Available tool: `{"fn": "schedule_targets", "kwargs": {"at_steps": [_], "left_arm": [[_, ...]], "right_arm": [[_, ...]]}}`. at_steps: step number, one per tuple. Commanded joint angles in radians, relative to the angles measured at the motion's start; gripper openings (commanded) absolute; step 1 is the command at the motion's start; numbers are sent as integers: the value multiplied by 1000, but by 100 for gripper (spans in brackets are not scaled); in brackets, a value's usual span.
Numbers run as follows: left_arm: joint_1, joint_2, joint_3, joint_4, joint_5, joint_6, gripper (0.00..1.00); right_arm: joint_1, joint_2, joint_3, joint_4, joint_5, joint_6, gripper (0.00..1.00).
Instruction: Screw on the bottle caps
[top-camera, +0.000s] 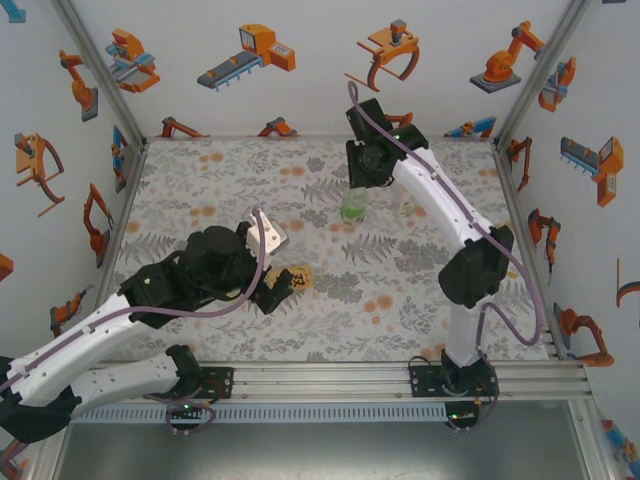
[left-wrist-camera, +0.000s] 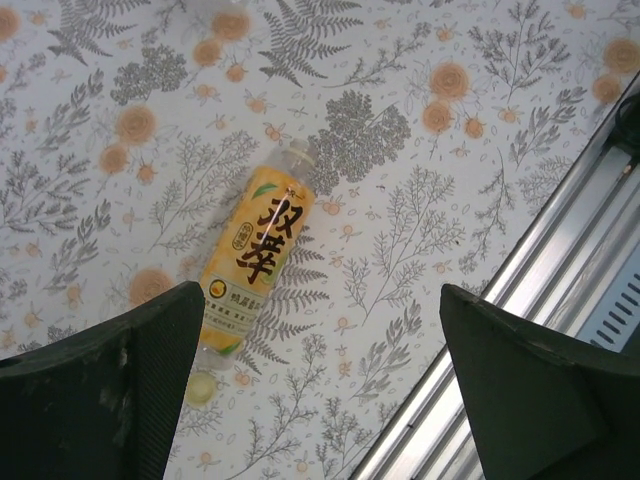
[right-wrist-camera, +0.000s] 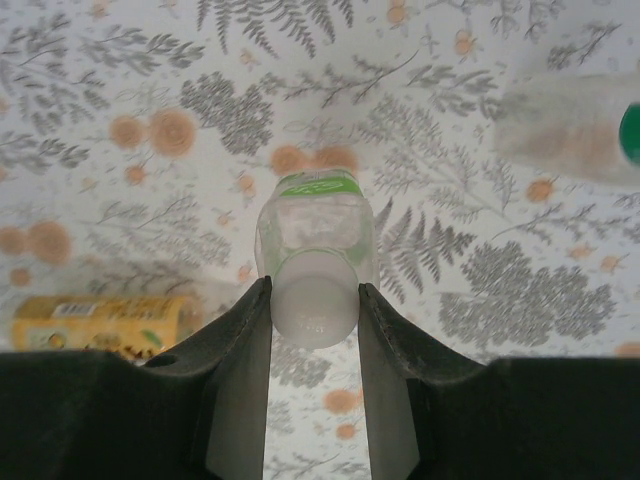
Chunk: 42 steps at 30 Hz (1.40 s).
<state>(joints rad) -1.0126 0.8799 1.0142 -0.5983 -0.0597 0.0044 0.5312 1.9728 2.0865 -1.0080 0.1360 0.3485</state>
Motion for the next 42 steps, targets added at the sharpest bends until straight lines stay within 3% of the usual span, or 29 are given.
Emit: {"fn": "schedule_targets", "kwargs": {"at_steps": [1, 11, 19, 23, 31, 42], "left_arm": [[6, -13, -23, -27, 5, -41, 92], [15, -3, -35, -34, 7, -35, 92], [19, 9, -35, -26, 14, -30, 92], [20, 13, -32, -26, 21, -29, 93], [23, 15, -29, -33, 24, -24, 92], [34, 29, -1, -72, 14, -5, 93]], "right_arm": [[-23, 64, 94, -53, 26, -70, 1], [-67, 209, 196, -31, -5, -72, 1], [-74, 197, 123, 26, 8, -72, 5], [-74, 172, 60, 65, 12, -70, 13], [-74, 148, 39, 76, 10, -66, 40], [-74, 122, 107, 29, 20, -72, 49]]}}
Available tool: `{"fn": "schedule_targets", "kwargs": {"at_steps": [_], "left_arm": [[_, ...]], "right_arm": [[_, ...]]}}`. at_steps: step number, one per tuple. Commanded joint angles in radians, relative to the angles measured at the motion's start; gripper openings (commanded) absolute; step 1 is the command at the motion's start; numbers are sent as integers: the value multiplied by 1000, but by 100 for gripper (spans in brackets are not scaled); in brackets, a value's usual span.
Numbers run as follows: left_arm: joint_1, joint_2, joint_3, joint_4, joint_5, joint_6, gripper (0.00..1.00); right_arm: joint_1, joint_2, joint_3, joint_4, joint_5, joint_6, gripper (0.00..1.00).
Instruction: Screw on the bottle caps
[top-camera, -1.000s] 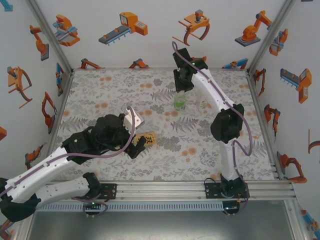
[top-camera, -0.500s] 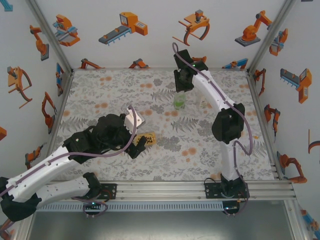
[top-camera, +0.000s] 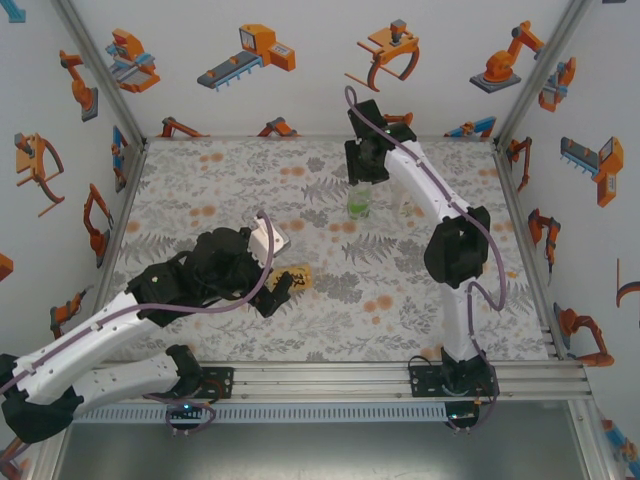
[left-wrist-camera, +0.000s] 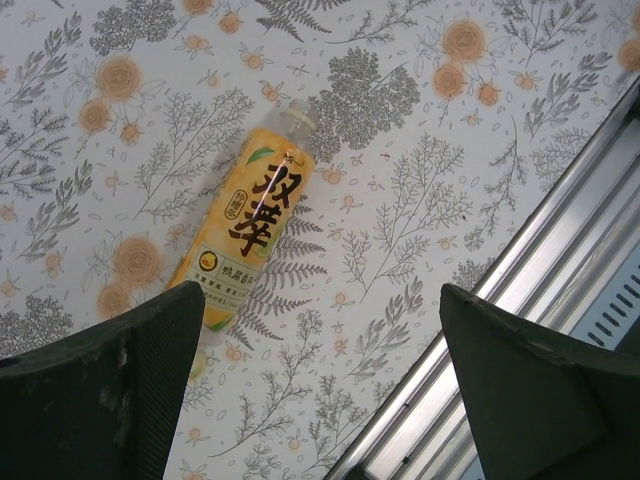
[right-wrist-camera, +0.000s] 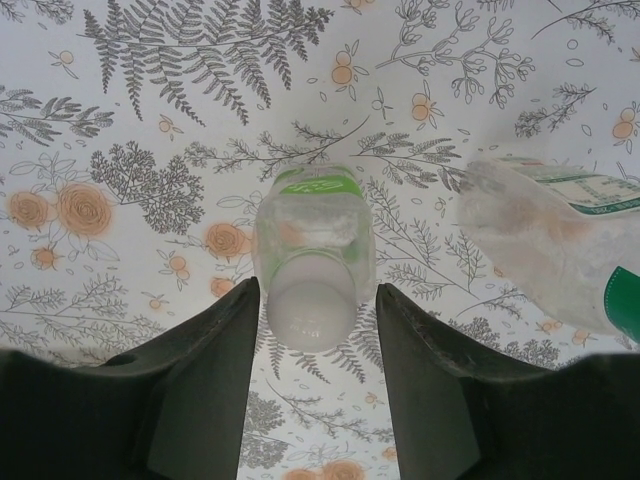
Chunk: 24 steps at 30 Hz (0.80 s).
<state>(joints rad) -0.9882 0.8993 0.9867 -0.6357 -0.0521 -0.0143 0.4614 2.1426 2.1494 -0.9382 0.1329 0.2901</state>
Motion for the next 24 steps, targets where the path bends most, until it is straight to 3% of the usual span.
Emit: {"fn": "schedule_targets", "kwargs": {"at_steps": [1, 10, 18, 24], "left_arm": [[12, 13, 29, -40, 5, 14, 93], [61, 92, 24, -39, 46, 14, 93], [165, 232, 22, -35, 103, 31, 92], [236, 322, -29, 59, 134, 37, 93]], "right_arm": [[-4, -54, 46, -45, 26, -15, 50], [-4, -176, 19, -100, 22, -17, 50], [-3, -435, -231, -67, -14, 27, 50], [-4, -626, -429, -26, -24, 82, 50]]}}
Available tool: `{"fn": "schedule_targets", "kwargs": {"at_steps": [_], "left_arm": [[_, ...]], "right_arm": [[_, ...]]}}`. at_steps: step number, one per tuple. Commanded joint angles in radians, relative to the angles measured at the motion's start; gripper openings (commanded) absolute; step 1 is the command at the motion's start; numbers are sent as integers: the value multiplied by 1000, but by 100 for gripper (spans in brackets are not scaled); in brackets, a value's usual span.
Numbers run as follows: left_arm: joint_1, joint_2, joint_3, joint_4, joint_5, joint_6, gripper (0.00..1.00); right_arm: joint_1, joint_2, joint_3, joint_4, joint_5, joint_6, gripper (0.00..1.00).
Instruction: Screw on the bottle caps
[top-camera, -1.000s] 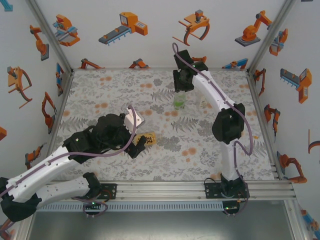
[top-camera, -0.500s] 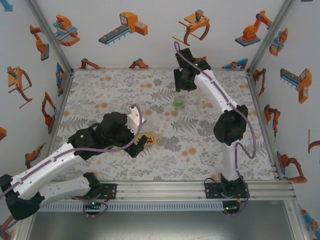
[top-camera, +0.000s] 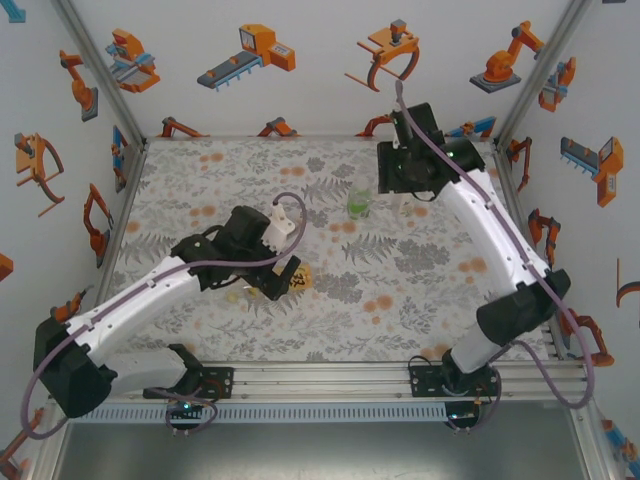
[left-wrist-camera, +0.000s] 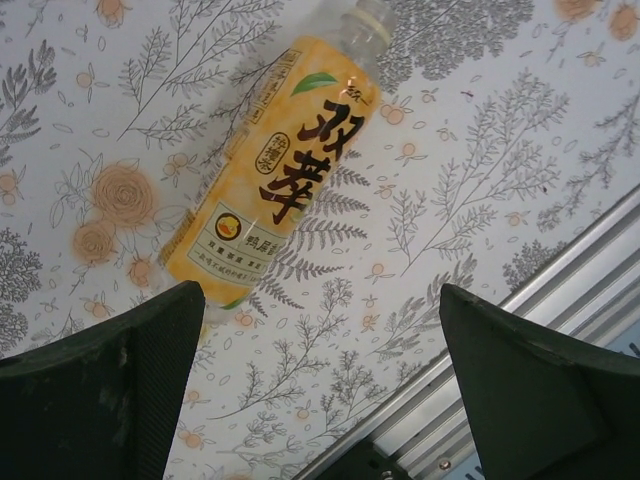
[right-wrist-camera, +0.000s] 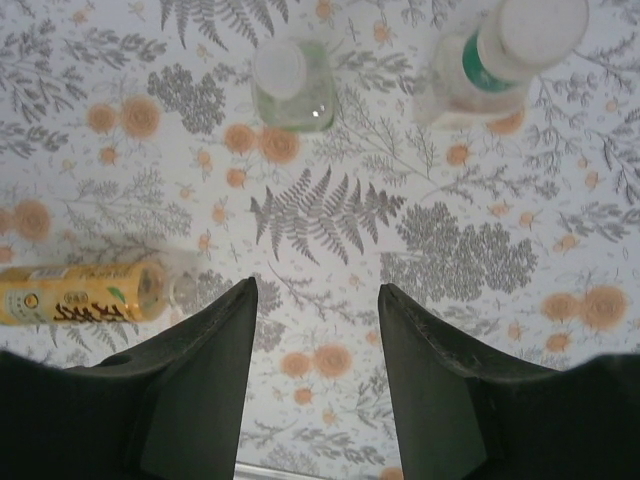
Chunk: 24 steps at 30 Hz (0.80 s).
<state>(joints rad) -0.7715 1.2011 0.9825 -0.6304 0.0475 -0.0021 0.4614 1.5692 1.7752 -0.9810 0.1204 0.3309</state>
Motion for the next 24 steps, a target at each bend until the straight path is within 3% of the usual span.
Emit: {"fn": "schedule_targets", "kwargs": {"at_steps": [1, 9, 18, 24], "left_arm": [[26, 35, -36, 76, 27, 23, 94], [42, 166, -78, 147, 20, 8, 94], [44, 242, -96, 163, -82, -45, 93], [54, 306, -78, 194, -25, -89, 82]], "right_arm": [[-4, -79, -78, 19, -11, 47, 51], [-4, -195, -203, 22, -14, 87, 51], [-3, -269, -310, 34, -31, 127, 51], [-4, -303, -364, 47, -37, 140, 51]]}}
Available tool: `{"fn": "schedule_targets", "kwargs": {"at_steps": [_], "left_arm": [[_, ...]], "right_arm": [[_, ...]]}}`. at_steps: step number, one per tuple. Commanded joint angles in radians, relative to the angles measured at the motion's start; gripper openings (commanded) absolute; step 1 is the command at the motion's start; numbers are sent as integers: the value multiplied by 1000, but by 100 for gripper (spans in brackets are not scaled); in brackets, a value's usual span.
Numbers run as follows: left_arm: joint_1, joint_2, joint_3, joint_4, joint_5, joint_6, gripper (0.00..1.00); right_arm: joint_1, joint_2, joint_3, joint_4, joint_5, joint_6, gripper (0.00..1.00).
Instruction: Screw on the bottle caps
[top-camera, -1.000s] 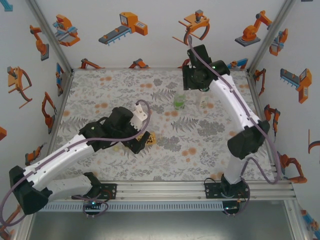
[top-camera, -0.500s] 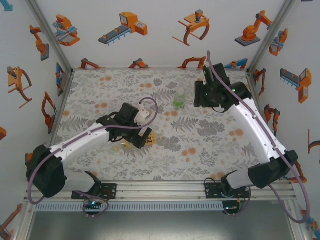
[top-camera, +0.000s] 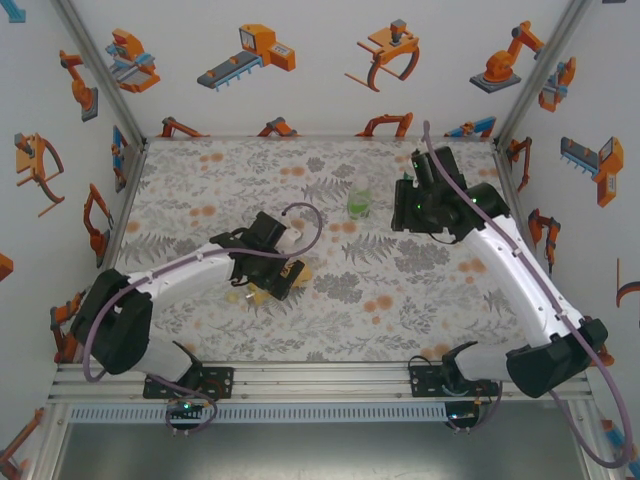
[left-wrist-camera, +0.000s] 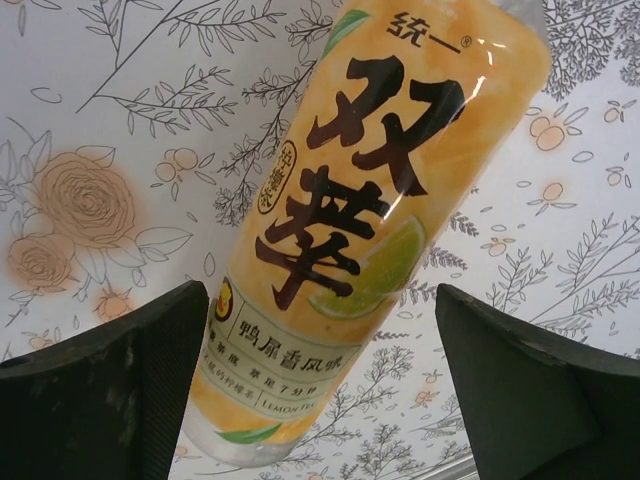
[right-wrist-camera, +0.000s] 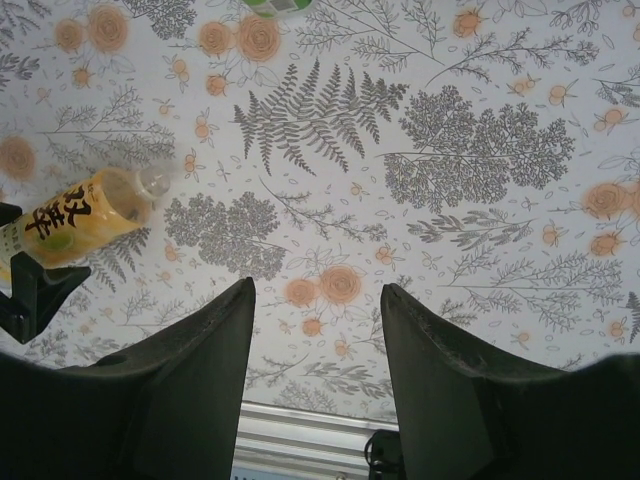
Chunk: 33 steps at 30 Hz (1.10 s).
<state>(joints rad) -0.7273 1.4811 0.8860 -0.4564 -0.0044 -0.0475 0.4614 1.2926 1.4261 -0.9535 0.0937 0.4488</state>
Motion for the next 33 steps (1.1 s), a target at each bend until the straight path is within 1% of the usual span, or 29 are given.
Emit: {"fn": "schedule_targets", "kwargs": {"at_steps": [1, 6, 10, 13, 15, 17, 18, 19, 22, 25, 27, 29, 33], "left_arm": [[9, 38, 21, 25, 38, -56, 79], [9, 74, 25, 39, 51, -117, 63], [8, 76, 25, 41, 30, -159, 52], [9, 82, 26, 31, 13, -193, 48], [8, 92, 32, 18, 10, -211, 48], [8, 99, 36, 6, 2, -228, 58], [6, 99, 35, 4, -2, -234, 62], [6, 100, 34, 5, -3, -235, 64], [5, 106, 33, 7, 3, -234, 63], [4, 118, 36, 7, 6, -237, 62], [2, 128, 40, 4, 8, -238, 59], [0, 133, 45, 0, 9, -238, 55], [0, 119, 64, -21, -2, -229, 41]], "right_arm": [[-4, -29, -22, 19, -11, 24, 51], [-4, -45, -49, 25, -20, 33, 51], [-4, -53, -68, 28, -25, 34, 51], [-4, -58, -80, 29, -28, 35, 51], [-4, -62, -89, 31, -29, 36, 51], [-4, -68, -99, 33, -31, 40, 51], [-4, -70, -102, 34, -32, 39, 51], [-4, -72, -105, 35, -33, 40, 51], [-4, -77, -113, 39, -37, 41, 51], [-4, -79, -118, 40, -40, 40, 51], [-3, -82, -121, 41, -40, 40, 51], [-4, -85, -122, 42, -40, 39, 51], [-4, -95, -124, 46, -41, 40, 51]]}}
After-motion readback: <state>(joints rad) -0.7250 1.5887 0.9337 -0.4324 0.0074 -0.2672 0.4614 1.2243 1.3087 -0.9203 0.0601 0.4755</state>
